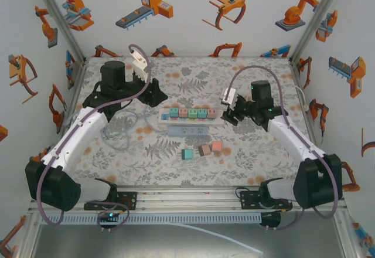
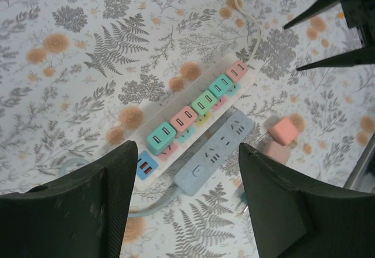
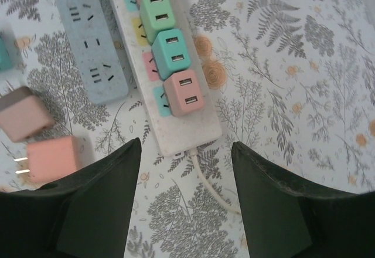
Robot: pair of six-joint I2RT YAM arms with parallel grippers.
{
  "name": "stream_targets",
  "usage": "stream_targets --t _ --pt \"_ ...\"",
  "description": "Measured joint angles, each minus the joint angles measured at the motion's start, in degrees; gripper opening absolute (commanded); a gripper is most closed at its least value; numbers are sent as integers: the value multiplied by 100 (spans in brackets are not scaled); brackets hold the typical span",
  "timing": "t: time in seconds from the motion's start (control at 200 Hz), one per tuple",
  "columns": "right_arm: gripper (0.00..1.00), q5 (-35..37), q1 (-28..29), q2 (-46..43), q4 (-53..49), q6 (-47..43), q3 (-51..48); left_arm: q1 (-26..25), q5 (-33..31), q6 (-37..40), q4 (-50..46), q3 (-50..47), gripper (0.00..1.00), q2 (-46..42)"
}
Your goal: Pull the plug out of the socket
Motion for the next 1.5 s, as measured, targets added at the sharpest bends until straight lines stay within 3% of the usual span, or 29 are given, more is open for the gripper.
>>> stream_targets --t 0.28,0.501,0.791,1.037,1.497 --pt "58 -664 4 1488 -170 -970 544 -179 -109 461 -138 129 67 586" --pt "54 -946 26 2232 -372 -1266 1082 -271 -881 -229 328 -269 67 975" --pt "50 -1025 125 2688 -861 -1596 1449 103 -1464 -1508 538 -789 65 1263" --pt "32 -841 302 2911 -1263 -1742 1845 407 -1733 -2347 87 -313 54 2184" --pt "22 -533 420 2911 -1351 -1740 1941 350 -1375 -2629 37 275 46 3309"
